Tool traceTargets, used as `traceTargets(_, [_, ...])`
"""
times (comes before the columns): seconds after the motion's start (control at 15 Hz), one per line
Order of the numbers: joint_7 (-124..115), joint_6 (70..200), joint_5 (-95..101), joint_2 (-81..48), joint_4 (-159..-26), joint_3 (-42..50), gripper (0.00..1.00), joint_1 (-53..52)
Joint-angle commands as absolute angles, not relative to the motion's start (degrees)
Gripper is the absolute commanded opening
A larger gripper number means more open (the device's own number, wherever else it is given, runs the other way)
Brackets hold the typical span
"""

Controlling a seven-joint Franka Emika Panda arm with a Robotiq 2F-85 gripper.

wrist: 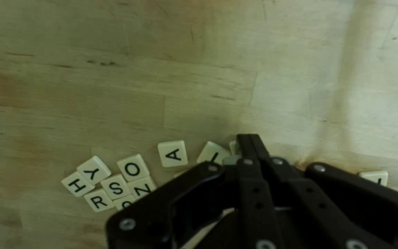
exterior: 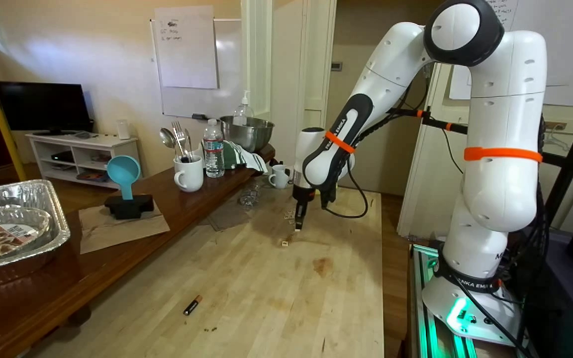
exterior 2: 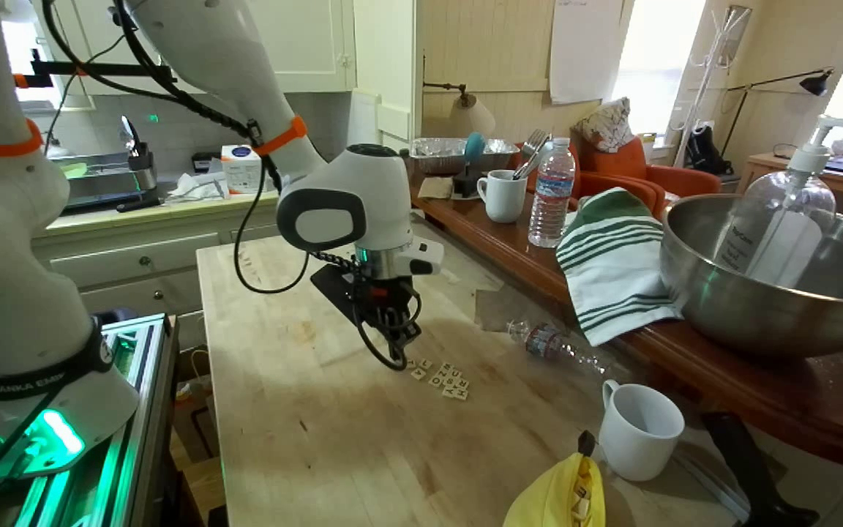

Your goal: Put 5 letter blocks in a line

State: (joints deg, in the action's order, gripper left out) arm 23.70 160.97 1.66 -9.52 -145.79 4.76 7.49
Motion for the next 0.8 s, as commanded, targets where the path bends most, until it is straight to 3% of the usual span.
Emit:
traceTargets(0.0, [22.9,162.4,2.1,-12.6,-144.1,3.9,0.0,8.0])
traceTargets(0.73, [23.5,159.0,-1.9,-12.4,-143.6,-0.5,0.0,7.7])
